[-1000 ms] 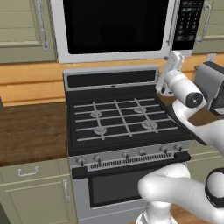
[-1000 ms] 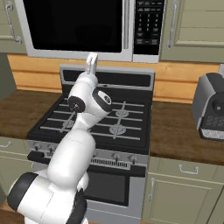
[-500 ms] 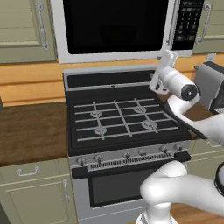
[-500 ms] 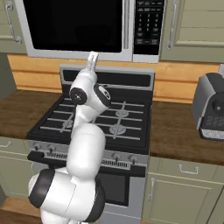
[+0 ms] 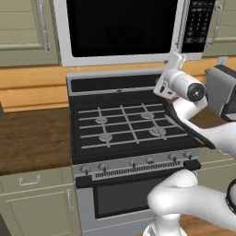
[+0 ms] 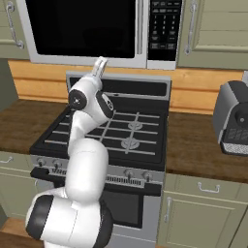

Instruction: Pick the tomato from the sink and place it in the bowl. Then pick the bowl and place it in the microwave. Then close the microwave door and press the start button.

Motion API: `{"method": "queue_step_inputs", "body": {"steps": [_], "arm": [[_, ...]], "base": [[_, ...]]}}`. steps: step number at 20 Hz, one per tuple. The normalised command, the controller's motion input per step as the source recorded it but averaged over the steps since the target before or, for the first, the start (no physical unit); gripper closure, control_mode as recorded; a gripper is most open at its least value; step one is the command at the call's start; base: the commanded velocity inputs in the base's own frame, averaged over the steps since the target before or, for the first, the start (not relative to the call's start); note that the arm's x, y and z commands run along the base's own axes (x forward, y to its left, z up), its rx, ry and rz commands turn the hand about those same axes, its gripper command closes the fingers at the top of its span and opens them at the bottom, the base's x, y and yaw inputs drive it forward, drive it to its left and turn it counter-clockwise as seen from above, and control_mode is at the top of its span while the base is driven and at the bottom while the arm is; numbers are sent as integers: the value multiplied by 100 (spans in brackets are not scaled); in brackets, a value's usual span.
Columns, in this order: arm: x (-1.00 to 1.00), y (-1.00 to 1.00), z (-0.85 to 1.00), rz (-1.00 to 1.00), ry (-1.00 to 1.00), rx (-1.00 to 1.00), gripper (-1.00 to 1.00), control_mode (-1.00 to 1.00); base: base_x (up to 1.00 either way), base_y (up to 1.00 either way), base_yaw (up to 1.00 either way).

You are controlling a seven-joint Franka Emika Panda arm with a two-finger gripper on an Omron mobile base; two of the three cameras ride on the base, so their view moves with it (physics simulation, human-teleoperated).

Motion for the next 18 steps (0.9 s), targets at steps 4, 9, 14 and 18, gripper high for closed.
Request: {"method": "queue_step_inputs", "body": {"steps": [4,9,14,18], "arm": [[-52,-75,100,-7,12,41,-100,-100],[-52,-83,90,-3,27,47,-100,-100],[-5,-82,-6,-1,44,72,-100,-100],[0,-42,-1,-13,14,100,-100,-100]], "base": [[0,0,0],[0,0,0],[0,0,0],[0,0,0]]}}
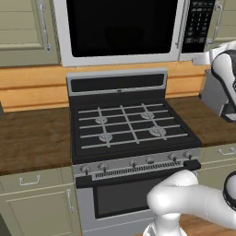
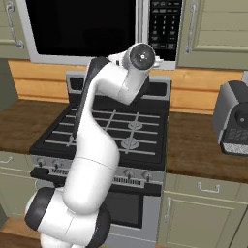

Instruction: Pick the tomato from the sink and place it in the bowl. Then pick the bowl and place it in the microwave. Then close the microwave door and press the start button.

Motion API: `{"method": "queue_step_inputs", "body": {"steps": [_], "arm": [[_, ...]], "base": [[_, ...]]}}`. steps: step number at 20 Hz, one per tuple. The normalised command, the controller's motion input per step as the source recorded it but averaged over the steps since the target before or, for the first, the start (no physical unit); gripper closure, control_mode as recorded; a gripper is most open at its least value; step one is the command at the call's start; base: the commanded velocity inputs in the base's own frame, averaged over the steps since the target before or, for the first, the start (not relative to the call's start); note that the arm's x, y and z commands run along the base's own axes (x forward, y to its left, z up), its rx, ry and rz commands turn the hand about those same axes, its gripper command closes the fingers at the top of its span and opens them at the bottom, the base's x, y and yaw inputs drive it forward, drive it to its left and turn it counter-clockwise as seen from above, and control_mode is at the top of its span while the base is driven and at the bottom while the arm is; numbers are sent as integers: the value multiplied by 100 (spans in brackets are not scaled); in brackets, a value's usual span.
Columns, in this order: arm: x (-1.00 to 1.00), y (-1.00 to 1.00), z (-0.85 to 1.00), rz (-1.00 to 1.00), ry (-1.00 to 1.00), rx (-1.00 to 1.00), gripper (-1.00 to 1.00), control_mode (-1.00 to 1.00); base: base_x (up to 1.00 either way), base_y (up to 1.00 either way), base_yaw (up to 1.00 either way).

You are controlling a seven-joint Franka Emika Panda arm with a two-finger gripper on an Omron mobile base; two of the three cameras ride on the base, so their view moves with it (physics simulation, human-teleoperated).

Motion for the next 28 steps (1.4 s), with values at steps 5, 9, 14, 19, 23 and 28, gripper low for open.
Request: {"method": "queue_step_inputs", "body": {"steps": [5,9,14,19,23,28], "arm": [[11,-2,-22,-33,-2,100,-100,-100],[0,21,-5,-49,-10,80,-100,-100],[6,22,42,-42,0,60,-100,-100],[27,9,65,-26,16,56,100,-100],[5,-67,17,1,28,59,100,-100],[0,-21,-5,12,33,30,100,-100]], "base": [[0,0,0],[0,0,0],[0,0,0],[0,0,0],[0,0,0],[0,0,0]]}}
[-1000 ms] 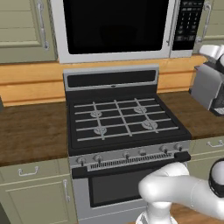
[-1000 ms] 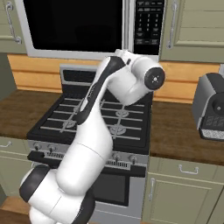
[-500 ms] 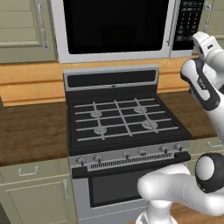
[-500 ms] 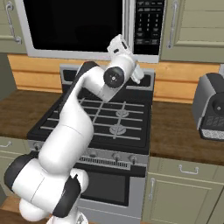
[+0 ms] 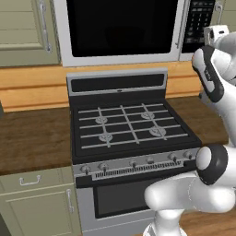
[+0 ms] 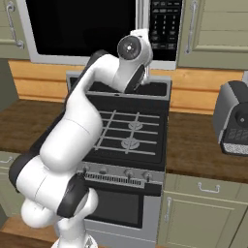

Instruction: Pick the tomato from the sink and place it in the bowl. Then pick the bowl and place it in the microwave. Then close the microwave door and press the start button.

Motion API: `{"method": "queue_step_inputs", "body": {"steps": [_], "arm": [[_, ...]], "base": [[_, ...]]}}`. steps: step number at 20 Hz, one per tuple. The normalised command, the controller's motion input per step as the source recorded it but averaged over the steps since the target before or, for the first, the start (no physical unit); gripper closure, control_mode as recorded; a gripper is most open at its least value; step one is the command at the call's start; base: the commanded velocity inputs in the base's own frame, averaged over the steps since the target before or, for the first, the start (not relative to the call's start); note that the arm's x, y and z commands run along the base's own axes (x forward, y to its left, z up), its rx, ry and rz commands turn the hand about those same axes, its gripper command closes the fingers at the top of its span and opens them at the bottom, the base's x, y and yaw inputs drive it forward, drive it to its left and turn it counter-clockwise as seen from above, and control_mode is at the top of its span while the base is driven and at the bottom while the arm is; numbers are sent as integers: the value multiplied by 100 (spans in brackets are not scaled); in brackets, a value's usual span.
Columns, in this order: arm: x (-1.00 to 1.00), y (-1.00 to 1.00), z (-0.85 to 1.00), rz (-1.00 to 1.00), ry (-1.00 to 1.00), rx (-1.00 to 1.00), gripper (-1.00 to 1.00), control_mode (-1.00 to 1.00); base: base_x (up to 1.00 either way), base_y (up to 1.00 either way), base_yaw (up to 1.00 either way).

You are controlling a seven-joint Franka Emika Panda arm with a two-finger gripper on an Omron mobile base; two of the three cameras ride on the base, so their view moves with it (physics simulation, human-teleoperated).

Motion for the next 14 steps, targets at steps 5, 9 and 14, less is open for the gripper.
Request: {"method": "queue_step_inputs", "body": {"steps": [5,9,14], "arm": [[-2,-9,0,9,0,26,100,-100],[0,-2,-29,8,-28,27,100,-100],[23,4,-58,5,-42,20,100,-100]], "base": [[0,0,0],[0,0,0],[0,0,0]]}}
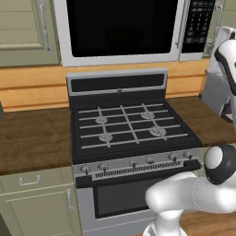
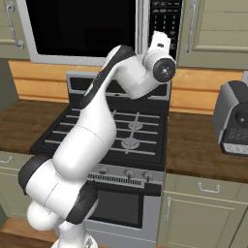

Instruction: Pick the tomato from the sink and place it in the bowl. Then pick the bowl and place it in the microwave. Then close the microwave door and press the start button.

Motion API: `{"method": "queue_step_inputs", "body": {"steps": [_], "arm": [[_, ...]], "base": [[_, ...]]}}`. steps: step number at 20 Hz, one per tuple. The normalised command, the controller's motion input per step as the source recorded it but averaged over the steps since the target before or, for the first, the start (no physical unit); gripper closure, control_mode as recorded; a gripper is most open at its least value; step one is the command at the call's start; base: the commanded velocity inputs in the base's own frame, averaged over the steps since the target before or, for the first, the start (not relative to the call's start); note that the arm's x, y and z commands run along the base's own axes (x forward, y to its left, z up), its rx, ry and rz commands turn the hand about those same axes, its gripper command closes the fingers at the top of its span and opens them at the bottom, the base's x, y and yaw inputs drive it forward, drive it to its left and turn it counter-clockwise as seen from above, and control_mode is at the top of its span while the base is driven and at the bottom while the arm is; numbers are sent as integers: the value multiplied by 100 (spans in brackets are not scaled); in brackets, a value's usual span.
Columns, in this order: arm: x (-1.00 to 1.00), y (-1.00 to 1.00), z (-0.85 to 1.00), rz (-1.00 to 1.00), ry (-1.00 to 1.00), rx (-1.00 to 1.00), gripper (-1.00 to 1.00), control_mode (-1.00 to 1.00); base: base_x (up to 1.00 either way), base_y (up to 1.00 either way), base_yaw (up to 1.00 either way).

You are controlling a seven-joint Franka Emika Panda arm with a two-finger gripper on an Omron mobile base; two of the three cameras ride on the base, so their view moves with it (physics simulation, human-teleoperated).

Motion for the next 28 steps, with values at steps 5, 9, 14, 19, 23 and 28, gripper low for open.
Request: {"method": "queue_step_inputs", "body": {"steps": [5,9,14,19,23,28], "arm": [[59,14,1,0,-20,13,100,-100],[55,0,32,0,-1,13,100,-100],[10,-31,56,0,0,17,100,-100],[32,-6,12,0,0,6,100,-100],[28,0,-10,0,-5,0,100,-100],[31,-6,-11,0,-5,0,100,-100]], "base": [[0,0,0],[0,0,0],[0,0,0],[0,0,0],[0,0,0],[0,0,0]]}}
